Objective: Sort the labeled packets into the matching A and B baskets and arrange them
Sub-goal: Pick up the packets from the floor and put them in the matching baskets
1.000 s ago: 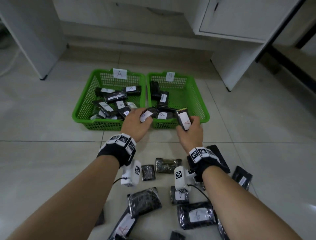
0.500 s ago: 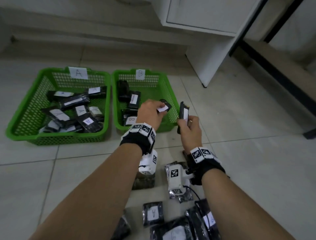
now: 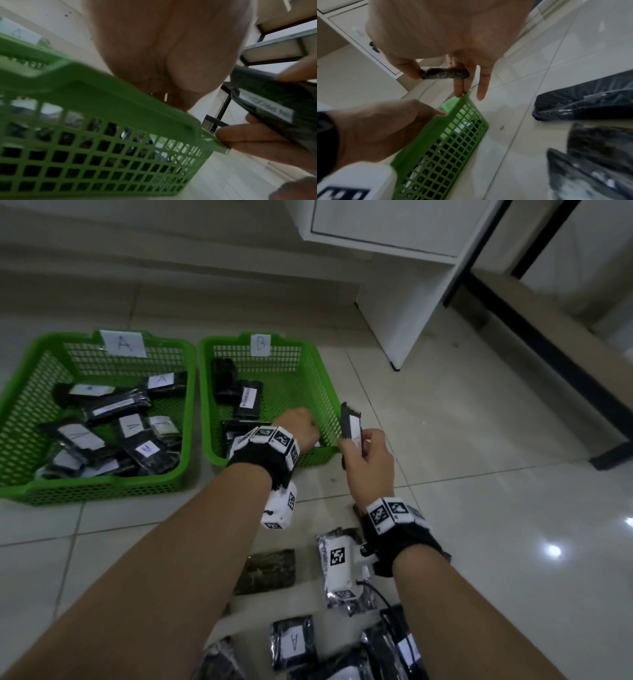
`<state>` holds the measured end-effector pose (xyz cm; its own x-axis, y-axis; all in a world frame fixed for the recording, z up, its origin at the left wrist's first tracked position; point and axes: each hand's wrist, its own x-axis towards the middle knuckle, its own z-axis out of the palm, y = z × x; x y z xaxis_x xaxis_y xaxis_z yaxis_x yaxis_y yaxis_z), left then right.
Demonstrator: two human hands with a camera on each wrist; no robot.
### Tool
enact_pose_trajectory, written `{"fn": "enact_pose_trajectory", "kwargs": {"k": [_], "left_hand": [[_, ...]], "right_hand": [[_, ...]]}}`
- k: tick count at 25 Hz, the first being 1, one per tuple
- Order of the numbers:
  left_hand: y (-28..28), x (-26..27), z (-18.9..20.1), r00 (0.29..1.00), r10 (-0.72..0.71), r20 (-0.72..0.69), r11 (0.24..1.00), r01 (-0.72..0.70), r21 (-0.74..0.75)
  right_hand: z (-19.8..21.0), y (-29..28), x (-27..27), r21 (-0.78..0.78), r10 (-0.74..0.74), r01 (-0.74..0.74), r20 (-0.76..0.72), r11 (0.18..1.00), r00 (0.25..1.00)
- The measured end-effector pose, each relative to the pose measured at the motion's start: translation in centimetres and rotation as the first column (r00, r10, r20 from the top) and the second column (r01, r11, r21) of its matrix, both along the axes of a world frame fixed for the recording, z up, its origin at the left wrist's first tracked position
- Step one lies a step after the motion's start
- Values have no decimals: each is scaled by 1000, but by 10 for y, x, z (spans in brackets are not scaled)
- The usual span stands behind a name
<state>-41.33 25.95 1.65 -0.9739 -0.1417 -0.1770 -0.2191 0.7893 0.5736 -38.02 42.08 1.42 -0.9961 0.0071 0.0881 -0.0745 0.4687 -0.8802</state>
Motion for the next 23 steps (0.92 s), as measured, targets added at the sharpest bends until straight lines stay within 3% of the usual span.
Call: {"fn": "enact_pose_trajectory", "kwargs": {"k": [3, 6, 9, 11, 13, 15, 16, 19, 23], "left_hand": [[-35, 33, 21, 956, 92, -280, 996, -85, 35], [-93, 76, 32, 930, 107, -351, 988, -138, -63], [-156, 124, 36, 937, 135, -322, 952, -213, -220], [-200, 161, 39, 922, 292, -253, 841, -374, -391], [-237, 196, 37, 841, 534, -83, 717, -503, -482], [-261, 226, 30, 748, 651, 133, 711, -537, -454], [-268, 238, 25, 743, 642, 189, 740, -536, -406], [-270, 251, 11, 785, 603, 146, 788, -555, -267], [-264, 256, 2, 780, 624, 51, 773, -606, -185]], "right_hand": [[24, -22, 0, 114, 6, 4, -84, 993, 996], [35, -67, 7, 228, 124, -86, -154, 970, 980], [32, -131, 25, 319, 288, -225, -167, 921, 943], [29, -182, 45, 335, 426, -362, -138, 870, 894], [27, -227, 65, 375, 539, -473, -89, 797, 838], [20, -264, 80, 474, 600, -513, -41, 716, 799], [17, -280, 85, 534, 614, -510, -21, 674, 789], [4, -308, 87, 637, 607, -482, 28, 601, 794], [-5, -320, 78, 623, 566, -545, 193, 561, 802]]}}
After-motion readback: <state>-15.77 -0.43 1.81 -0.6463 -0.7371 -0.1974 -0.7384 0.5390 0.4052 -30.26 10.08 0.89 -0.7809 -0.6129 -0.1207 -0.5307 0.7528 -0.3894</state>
